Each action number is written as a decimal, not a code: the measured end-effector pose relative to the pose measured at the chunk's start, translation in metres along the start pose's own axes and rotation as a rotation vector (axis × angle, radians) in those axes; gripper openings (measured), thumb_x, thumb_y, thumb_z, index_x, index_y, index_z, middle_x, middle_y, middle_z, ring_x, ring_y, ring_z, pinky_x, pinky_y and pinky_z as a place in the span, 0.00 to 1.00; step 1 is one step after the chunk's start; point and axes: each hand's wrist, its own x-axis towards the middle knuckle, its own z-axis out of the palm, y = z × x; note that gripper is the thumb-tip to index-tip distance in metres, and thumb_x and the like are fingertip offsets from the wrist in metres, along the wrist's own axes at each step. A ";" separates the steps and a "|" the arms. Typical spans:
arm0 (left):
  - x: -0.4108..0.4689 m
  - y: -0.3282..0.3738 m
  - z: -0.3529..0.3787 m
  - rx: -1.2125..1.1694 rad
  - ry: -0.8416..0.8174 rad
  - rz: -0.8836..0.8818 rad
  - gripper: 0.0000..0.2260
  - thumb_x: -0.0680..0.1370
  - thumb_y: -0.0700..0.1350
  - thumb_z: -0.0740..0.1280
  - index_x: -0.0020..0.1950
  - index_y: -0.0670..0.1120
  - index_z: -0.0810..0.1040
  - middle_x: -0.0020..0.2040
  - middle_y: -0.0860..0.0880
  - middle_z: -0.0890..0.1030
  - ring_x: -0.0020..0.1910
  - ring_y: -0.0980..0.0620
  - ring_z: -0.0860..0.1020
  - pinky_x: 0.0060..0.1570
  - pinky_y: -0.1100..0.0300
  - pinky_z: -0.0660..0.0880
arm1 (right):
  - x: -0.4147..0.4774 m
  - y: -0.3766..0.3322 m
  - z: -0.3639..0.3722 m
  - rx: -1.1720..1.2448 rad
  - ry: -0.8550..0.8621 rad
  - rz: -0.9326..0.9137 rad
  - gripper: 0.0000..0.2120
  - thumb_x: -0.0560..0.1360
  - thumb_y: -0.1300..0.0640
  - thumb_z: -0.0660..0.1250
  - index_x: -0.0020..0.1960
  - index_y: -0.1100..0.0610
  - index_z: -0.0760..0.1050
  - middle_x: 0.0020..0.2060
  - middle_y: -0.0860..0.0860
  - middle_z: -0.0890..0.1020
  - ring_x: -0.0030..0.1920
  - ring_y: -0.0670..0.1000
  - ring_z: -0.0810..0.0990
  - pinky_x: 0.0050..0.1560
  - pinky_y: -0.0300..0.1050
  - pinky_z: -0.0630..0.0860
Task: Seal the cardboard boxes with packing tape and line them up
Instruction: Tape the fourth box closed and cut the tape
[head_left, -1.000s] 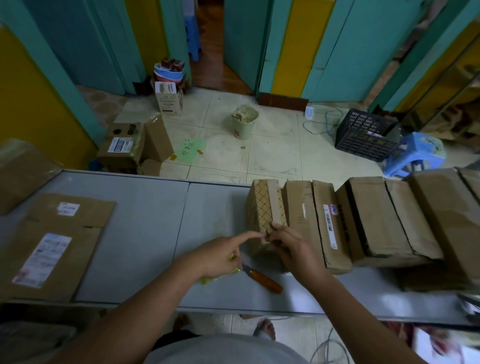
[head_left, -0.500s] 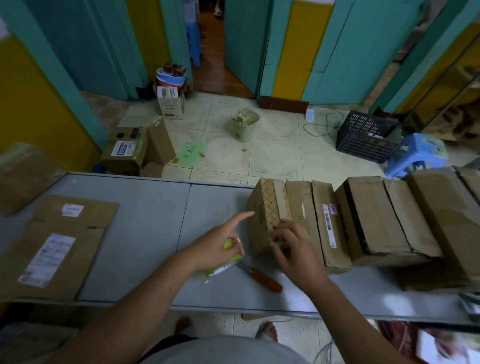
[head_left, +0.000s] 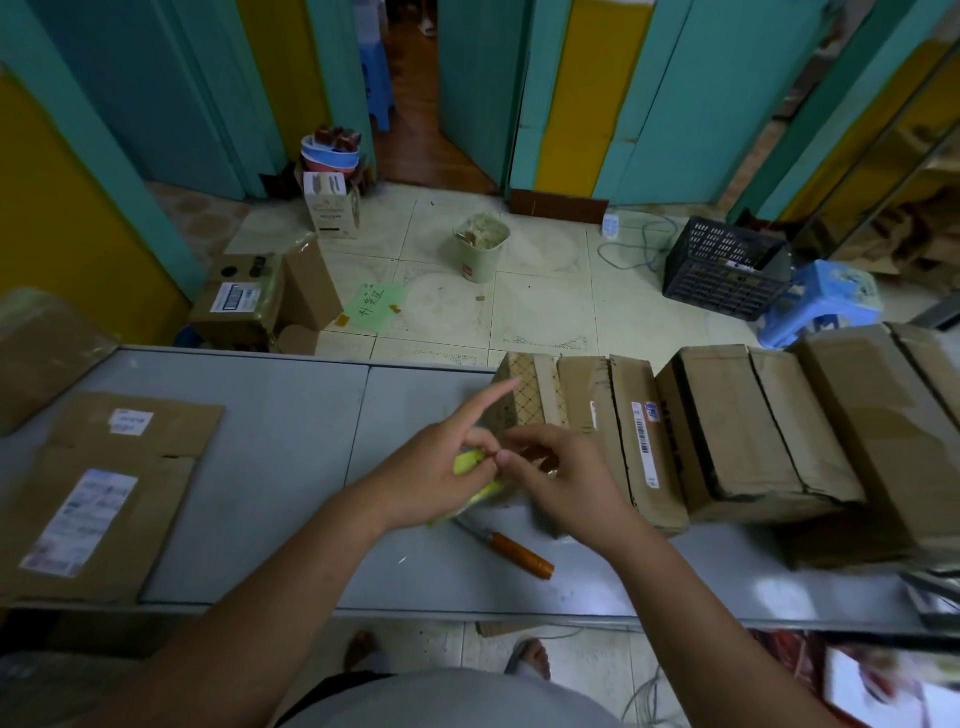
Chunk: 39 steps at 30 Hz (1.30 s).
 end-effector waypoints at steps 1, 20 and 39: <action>0.001 0.003 0.000 0.010 0.001 0.007 0.37 0.84 0.47 0.70 0.83 0.72 0.52 0.51 0.56 0.87 0.56 0.59 0.85 0.66 0.53 0.75 | 0.001 -0.003 -0.002 0.071 -0.002 0.002 0.09 0.80 0.52 0.73 0.58 0.53 0.86 0.47 0.45 0.87 0.49 0.45 0.85 0.51 0.44 0.83; 0.022 0.010 0.019 0.046 0.078 -0.007 0.39 0.82 0.50 0.70 0.82 0.74 0.50 0.51 0.58 0.88 0.57 0.56 0.85 0.70 0.41 0.75 | -0.006 -0.001 -0.004 0.119 0.255 0.012 0.03 0.80 0.62 0.72 0.50 0.57 0.84 0.43 0.49 0.85 0.45 0.46 0.83 0.47 0.39 0.79; 0.029 0.003 0.010 -0.023 -0.008 -0.157 0.21 0.69 0.64 0.82 0.53 0.53 0.83 0.45 0.48 0.88 0.42 0.46 0.86 0.41 0.44 0.81 | 0.001 0.014 -0.018 0.230 0.309 -0.011 0.05 0.80 0.61 0.72 0.49 0.51 0.80 0.41 0.46 0.82 0.44 0.48 0.81 0.46 0.38 0.78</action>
